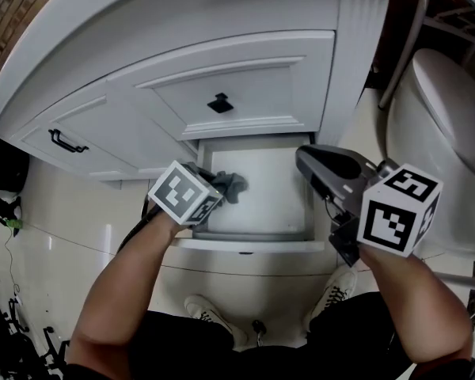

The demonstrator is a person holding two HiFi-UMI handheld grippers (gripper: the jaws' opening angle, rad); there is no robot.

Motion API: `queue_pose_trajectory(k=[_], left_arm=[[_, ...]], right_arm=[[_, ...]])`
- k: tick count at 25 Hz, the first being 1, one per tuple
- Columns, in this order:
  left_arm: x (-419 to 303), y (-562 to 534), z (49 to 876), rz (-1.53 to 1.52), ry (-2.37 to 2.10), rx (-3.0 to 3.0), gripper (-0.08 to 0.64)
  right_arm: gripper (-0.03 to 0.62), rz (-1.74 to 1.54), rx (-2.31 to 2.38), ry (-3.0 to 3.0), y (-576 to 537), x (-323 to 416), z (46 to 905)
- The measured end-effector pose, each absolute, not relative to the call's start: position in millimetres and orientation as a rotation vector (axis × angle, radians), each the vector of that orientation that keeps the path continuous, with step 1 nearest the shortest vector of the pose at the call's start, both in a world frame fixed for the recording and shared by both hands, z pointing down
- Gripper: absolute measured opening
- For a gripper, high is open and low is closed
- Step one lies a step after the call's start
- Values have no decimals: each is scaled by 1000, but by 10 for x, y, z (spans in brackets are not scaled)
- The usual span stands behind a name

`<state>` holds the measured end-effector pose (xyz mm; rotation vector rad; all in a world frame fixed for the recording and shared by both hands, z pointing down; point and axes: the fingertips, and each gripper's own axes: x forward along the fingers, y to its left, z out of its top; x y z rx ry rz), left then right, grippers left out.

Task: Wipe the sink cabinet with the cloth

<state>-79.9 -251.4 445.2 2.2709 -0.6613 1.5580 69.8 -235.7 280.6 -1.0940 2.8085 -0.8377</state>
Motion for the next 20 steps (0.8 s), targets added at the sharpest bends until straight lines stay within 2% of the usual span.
queue_pose_trajectory(k=[11, 16, 20], left_arm=[[-976, -2506, 4403, 1568, -667, 2275, 38], [-481, -2355, 4191, 1486, -512, 2390, 38], [50, -2005, 4200, 1441, -216, 2430, 38]], right_arm=[[6, -832, -1098, 2827, -2371, 579, 2833], [6, -829, -1113, 2813, -2387, 658, 2825], [6, -824, -1129, 2786, -2398, 754, 2789]])
